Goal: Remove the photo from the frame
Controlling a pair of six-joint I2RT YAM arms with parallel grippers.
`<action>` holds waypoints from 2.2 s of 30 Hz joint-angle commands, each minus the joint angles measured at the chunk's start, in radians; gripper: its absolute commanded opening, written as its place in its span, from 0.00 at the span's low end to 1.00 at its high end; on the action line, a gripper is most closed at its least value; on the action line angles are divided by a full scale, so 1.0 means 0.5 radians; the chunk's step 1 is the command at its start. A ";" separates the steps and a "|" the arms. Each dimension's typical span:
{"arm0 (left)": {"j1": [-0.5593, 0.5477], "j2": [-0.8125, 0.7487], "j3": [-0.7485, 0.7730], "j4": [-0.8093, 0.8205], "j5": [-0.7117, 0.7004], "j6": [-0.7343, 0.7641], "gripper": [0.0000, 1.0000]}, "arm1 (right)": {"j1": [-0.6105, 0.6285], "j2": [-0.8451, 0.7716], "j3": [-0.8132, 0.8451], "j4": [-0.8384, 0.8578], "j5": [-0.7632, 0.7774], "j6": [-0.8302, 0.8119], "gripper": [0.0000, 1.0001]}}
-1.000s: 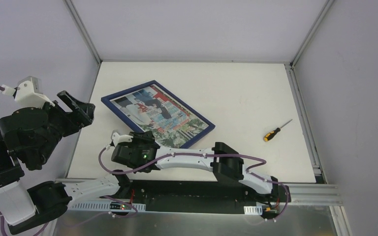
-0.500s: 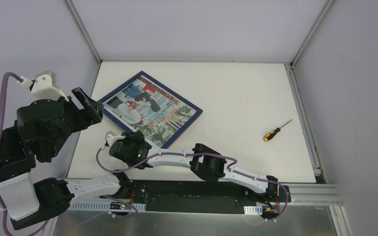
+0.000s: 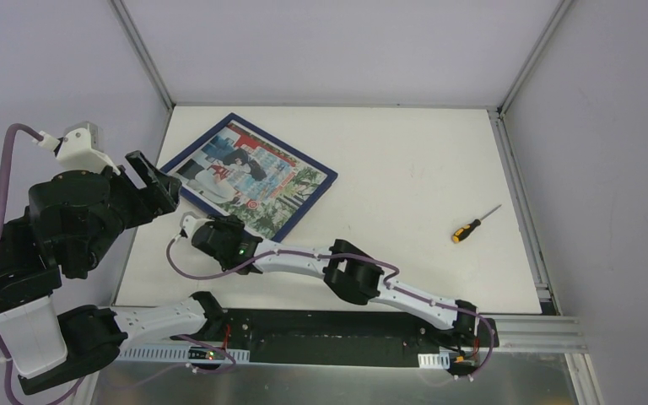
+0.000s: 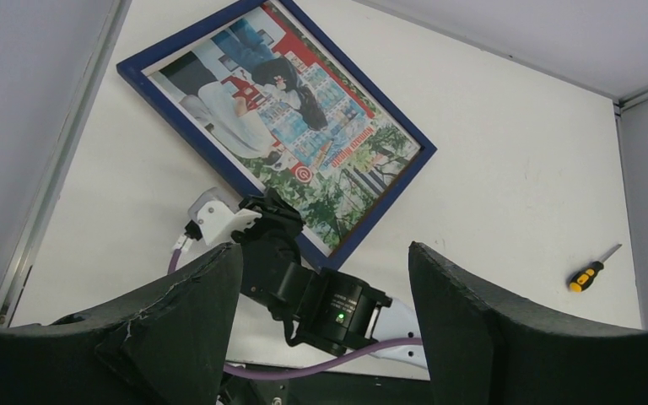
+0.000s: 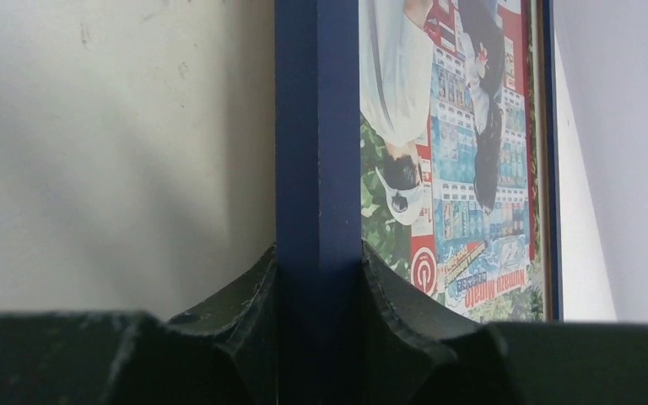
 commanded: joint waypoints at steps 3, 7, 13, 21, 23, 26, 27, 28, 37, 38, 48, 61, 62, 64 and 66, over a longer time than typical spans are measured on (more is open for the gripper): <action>0.009 0.036 -0.008 -0.061 0.025 -0.043 0.74 | 0.034 0.012 0.226 0.227 -0.241 0.241 0.36; 0.011 0.051 0.022 -0.061 0.043 -0.045 0.74 | 0.029 -0.032 0.364 -0.048 -0.313 0.460 0.96; 0.011 0.056 0.022 -0.055 0.033 -0.047 0.75 | 0.023 -0.569 -0.102 -0.309 -0.482 0.951 0.99; 0.010 -0.033 -0.355 0.115 0.123 -0.017 0.78 | 0.012 -1.531 -1.385 -0.554 -0.475 1.537 0.99; 0.010 -0.034 -0.504 0.169 0.160 -0.065 0.79 | -0.015 -1.784 -1.693 -0.657 -0.484 1.730 0.99; 0.009 -0.028 -0.831 0.349 0.259 -0.183 0.80 | -0.105 -2.135 -2.128 -0.818 -0.615 2.085 0.99; 0.010 -0.028 -0.926 0.431 0.291 -0.220 0.81 | -0.138 -2.282 -2.268 -0.853 -0.669 2.180 0.99; 0.011 -0.026 -1.056 0.536 0.319 -0.261 0.82 | -0.167 -2.399 -2.400 -0.880 -0.725 2.261 0.99; 0.605 0.422 -1.685 1.180 0.959 -0.669 0.89 | -0.353 -3.083 -2.947 -1.312 -0.735 2.520 0.99; 0.655 0.481 -1.689 1.181 0.966 -0.713 0.89 | -0.383 -3.143 -2.972 -1.325 -0.744 2.501 0.99; 1.379 0.561 -2.120 1.559 1.285 -0.940 0.84 | -0.703 -3.605 -3.066 -1.469 -0.860 2.303 0.99; 1.849 0.807 -2.302 1.673 1.421 -0.755 0.86 | -0.851 -3.680 -3.102 -1.412 -0.901 2.258 0.99; 1.868 0.813 -2.320 1.689 1.427 -0.742 0.87 | -0.855 -3.683 -3.107 -1.407 -0.903 2.258 0.99; 1.895 0.845 -2.367 1.748 1.456 -0.690 0.87 | -0.857 -3.683 -3.115 -1.390 -0.909 2.260 0.99; 1.931 0.889 -2.404 1.806 1.482 -0.646 0.86 | -0.865 -3.673 -3.116 -1.387 -0.910 2.259 0.99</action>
